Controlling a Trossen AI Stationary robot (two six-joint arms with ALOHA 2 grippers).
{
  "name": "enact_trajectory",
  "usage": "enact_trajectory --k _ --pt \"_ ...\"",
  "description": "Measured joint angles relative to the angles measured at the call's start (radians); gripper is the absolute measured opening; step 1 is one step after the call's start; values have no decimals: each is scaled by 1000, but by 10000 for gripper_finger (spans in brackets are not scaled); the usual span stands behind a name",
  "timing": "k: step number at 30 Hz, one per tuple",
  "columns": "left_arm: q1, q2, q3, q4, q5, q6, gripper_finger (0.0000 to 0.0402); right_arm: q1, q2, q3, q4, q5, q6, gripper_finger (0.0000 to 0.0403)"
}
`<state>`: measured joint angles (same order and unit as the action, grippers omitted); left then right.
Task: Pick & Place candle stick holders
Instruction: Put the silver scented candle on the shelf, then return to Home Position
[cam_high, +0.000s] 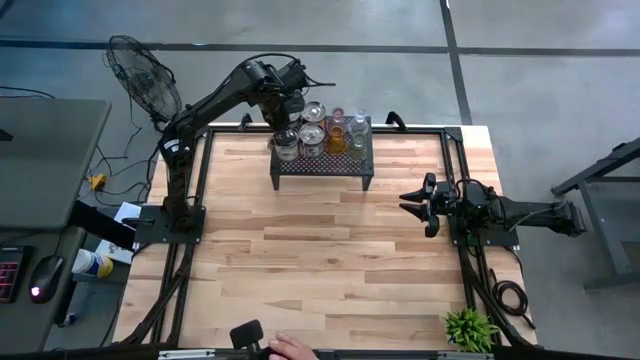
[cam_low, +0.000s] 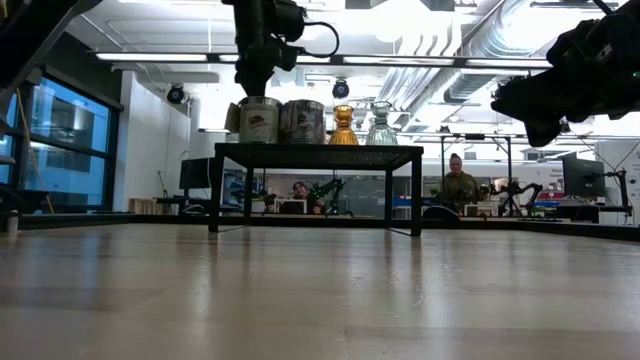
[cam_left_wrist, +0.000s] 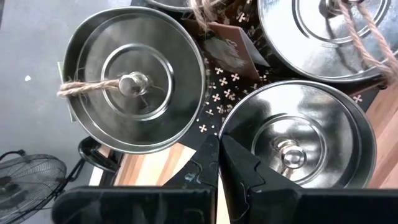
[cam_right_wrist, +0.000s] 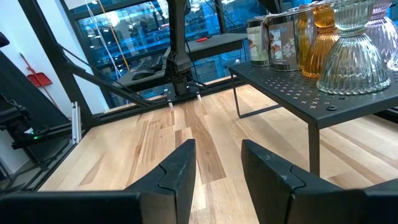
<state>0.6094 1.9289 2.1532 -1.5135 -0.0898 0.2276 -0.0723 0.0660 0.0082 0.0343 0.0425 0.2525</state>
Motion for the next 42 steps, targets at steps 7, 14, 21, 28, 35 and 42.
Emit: enact_trajectory --k 7,14,21,28,35,42 --pt "0 0 0 1 -6 -7 0 0 0 0 0 1 0 122" --pt "0 0 0 3 -7 -20 5 0 0 0 0 2 0 122" --pt "-1 0 0 4 -30 -23 20 0 0 0 0 2 0 122" --pt "-1 -1 11 -5 -42 -23 54 0 0 0 0 3 0 122" --pt "-8 -27 16 -7 -46 -22 82 0 0 0 0 3 0 122" --pt "-27 -80 16 0 -44 -15 83 0 0 0 0 3 0 122"
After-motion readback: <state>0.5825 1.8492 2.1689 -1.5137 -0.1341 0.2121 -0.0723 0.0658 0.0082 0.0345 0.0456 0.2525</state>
